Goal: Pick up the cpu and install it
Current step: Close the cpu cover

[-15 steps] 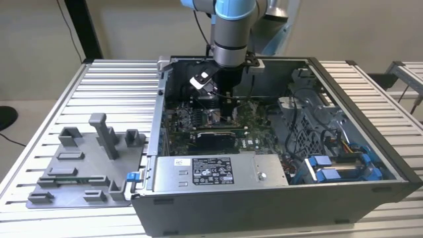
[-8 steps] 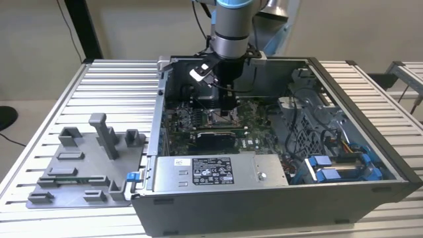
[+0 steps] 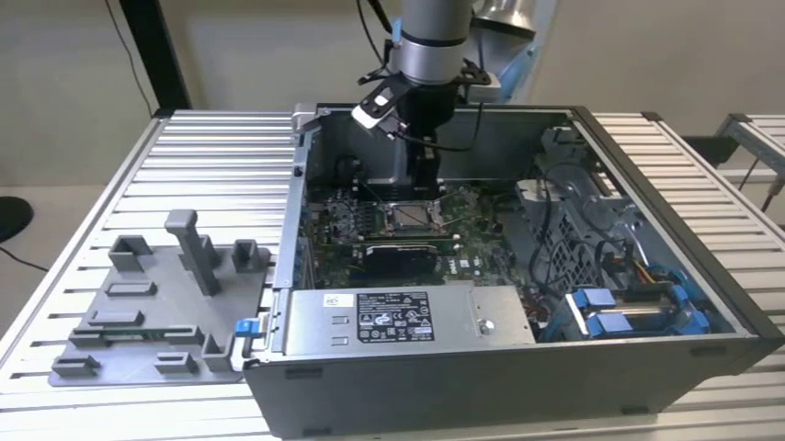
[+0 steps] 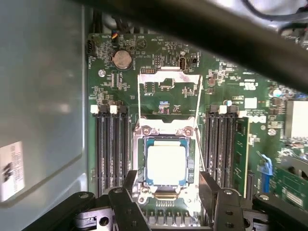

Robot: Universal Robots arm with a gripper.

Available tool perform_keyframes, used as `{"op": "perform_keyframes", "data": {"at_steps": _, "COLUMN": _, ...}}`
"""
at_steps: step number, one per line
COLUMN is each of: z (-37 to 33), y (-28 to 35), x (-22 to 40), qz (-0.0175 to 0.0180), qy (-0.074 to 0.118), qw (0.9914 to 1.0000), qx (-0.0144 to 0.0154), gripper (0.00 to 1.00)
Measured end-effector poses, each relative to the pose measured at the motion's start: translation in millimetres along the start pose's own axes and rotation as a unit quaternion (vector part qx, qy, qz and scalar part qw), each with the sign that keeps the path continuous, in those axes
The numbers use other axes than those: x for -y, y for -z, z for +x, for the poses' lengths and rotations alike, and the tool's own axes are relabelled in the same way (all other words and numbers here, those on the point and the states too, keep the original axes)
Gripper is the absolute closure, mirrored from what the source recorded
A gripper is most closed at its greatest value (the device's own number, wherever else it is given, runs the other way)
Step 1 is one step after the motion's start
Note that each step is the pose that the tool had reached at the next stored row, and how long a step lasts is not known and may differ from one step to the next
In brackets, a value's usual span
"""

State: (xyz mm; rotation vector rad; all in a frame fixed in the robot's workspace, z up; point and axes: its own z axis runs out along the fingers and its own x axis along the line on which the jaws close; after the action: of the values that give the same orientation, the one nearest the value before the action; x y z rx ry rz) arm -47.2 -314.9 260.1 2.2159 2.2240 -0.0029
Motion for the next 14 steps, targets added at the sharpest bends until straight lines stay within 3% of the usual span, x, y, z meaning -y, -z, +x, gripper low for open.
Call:
{"op": "perform_keyframes", "data": {"at_steps": 4, "z": 0.0, "y": 9.5, "x": 0.0, "qz": 0.0, "qy": 0.0, "qw": 1.0, "qx": 0.0, "gripper": 0.0}}
{"op": "perform_keyframes", "data": {"at_steps": 11, "z": 0.0, "y": 9.7, "x": 0.0, "qz": 0.0, "qy": 0.0, "qw": 1.0, "qx": 0.0018, "gripper": 0.0}}
{"op": "perform_keyframes", "data": {"at_steps": 12, "z": 0.0, "y": 9.6, "x": 0.0, "qz": 0.0, "qy": 0.0, "qw": 1.0, "qx": 0.0022, "gripper": 1.0}}
{"op": "perform_keyframes", "data": {"at_steps": 14, "z": 0.0, "y": 9.7, "x": 0.0, "qz": 0.0, "qy": 0.0, "qw": 1.0, "qx": 0.0028, "gripper": 1.0}}
